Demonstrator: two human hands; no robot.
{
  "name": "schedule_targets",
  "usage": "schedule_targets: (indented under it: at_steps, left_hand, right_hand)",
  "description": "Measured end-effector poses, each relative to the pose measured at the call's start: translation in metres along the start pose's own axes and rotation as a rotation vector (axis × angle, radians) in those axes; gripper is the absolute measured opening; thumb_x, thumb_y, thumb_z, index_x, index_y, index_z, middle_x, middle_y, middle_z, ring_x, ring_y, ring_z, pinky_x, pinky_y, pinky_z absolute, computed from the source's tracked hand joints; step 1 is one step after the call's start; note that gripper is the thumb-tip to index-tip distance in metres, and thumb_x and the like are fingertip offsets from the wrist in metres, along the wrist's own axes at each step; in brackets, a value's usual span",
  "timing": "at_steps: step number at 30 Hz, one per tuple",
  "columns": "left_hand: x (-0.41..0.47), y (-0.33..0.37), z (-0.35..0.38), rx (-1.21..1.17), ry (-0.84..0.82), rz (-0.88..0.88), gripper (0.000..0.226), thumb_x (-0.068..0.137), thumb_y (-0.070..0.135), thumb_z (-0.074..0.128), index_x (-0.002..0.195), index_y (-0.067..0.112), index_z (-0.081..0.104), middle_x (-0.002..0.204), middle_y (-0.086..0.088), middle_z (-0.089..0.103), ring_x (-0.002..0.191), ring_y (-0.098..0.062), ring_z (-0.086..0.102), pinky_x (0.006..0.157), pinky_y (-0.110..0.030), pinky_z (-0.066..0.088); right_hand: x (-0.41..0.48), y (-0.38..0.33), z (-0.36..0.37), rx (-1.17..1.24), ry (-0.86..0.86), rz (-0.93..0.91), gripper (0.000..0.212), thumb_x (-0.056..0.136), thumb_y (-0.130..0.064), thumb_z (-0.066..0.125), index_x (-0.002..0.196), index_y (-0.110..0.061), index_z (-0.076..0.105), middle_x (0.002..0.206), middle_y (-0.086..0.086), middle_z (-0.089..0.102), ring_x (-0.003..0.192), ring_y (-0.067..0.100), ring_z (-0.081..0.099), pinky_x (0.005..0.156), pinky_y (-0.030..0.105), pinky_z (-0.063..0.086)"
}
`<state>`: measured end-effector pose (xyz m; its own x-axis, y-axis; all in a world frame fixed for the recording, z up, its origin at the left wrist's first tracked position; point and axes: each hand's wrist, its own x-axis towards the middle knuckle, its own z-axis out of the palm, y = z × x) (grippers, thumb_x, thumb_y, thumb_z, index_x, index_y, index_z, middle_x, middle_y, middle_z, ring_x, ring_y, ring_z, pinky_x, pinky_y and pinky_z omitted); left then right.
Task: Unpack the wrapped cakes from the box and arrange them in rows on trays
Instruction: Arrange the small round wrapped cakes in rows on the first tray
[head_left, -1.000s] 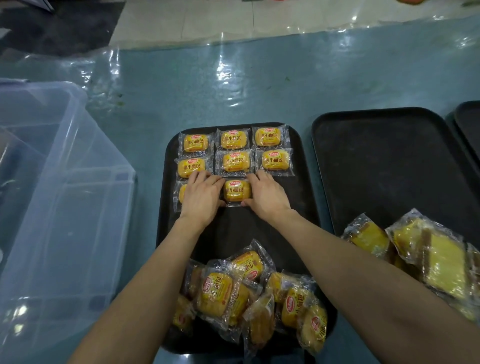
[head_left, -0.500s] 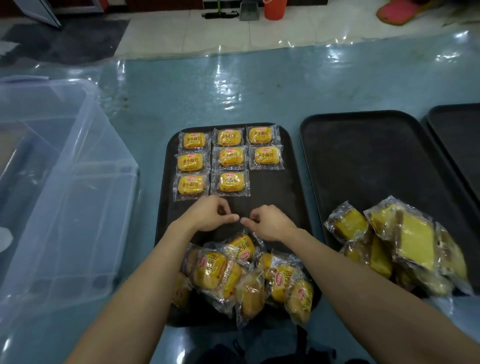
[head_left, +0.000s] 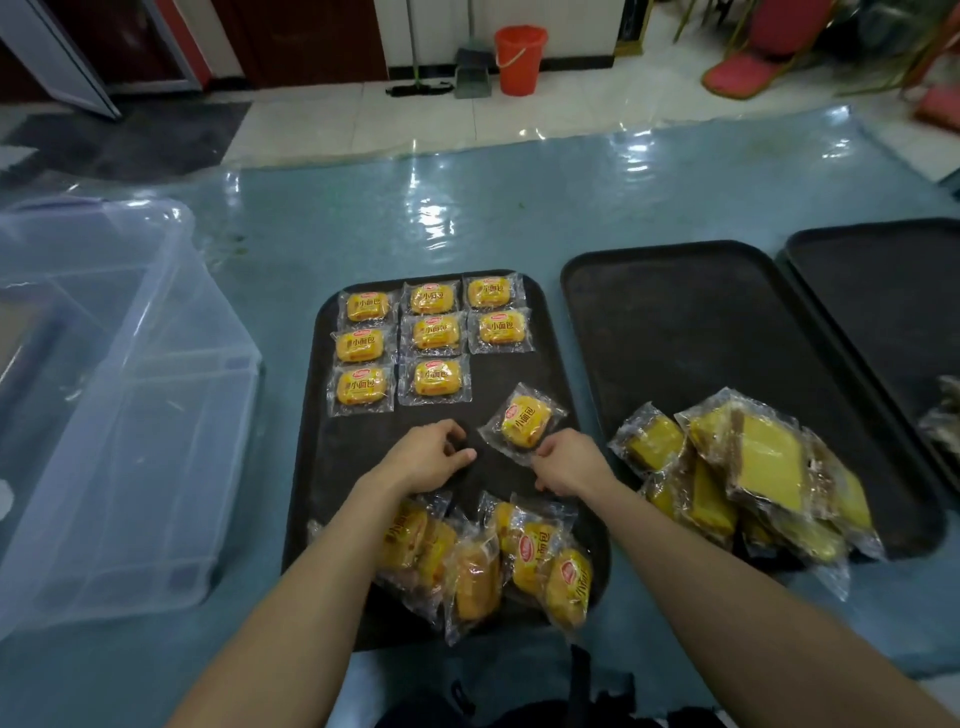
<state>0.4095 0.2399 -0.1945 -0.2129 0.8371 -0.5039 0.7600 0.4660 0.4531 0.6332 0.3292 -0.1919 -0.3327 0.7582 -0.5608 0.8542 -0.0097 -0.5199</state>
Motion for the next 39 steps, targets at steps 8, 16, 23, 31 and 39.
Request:
schedule_targets:
  at_steps: [8, 16, 23, 31, 39]
  left_hand:
    - [0.023, 0.050, 0.029, 0.162, 0.323, 0.039, 0.088, 0.086, 0.074, 0.074, 0.152, 0.023, 0.049, 0.144, -0.001, 0.054, 0.130, -0.025, 0.061, 0.099, -0.045, 0.058]
    - [0.036, 0.064, 0.035, 0.222, 0.219, 0.119, 0.081, 0.084, 0.050, 0.088, 0.151, 0.022, 0.052, 0.135, -0.002, 0.048, 0.125, -0.027, 0.059, 0.103, -0.047, 0.056]
    - [0.044, 0.068, 0.026, 0.425, 0.321, 0.169, 0.063, 0.087, 0.055, 0.082, 0.139, 0.023, 0.065, 0.125, -0.002, 0.061, 0.120, -0.025, 0.059, 0.105, -0.043, 0.051]
    - [0.053, 0.066, 0.017, 0.596, 0.415, 0.238, 0.062, 0.089, 0.059, 0.077, 0.139, 0.024, 0.067, 0.124, -0.001, 0.062, 0.121, -0.023, 0.052, 0.107, -0.040, 0.041]
    - [0.076, 0.060, -0.008, 0.654, 0.453, 0.199, 0.065, 0.090, 0.062, 0.075, 0.142, 0.025, 0.065, 0.125, -0.002, 0.061, 0.124, -0.026, 0.049, 0.106, -0.042, 0.041]
  right_hand:
    - [-0.004, 0.014, -0.008, -0.283, 0.320, -0.198, 0.040, 0.096, -0.031, 0.076, 0.132, -0.020, 0.061, 0.130, 0.001, 0.058, 0.107, 0.025, 0.069, 0.089, 0.040, 0.059]
    - [0.013, 0.010, -0.030, -0.383, 0.323, -0.278, 0.047, 0.091, -0.038, 0.082, 0.128, -0.019, 0.062, 0.124, 0.003, 0.060, 0.104, 0.029, 0.070, 0.088, 0.045, 0.060]
    - [0.037, 0.005, -0.037, -0.497, 0.134, -0.362, 0.086, 0.085, -0.031, 0.089, 0.157, -0.021, 0.044, 0.152, -0.002, 0.048, 0.121, 0.034, 0.067, 0.099, 0.050, 0.057]
    - [0.058, -0.002, -0.044, -0.507, 0.154, -0.326, 0.089, 0.080, -0.040, 0.092, 0.155, -0.020, 0.047, 0.151, -0.002, 0.040, 0.113, 0.031, 0.068, 0.092, 0.047, 0.059]
    - [0.084, -0.030, -0.050, -0.496, 0.193, -0.346, 0.086, 0.080, -0.039, 0.093, 0.152, -0.018, 0.050, 0.149, 0.001, 0.041, 0.110, 0.033, 0.069, 0.090, 0.047, 0.060]
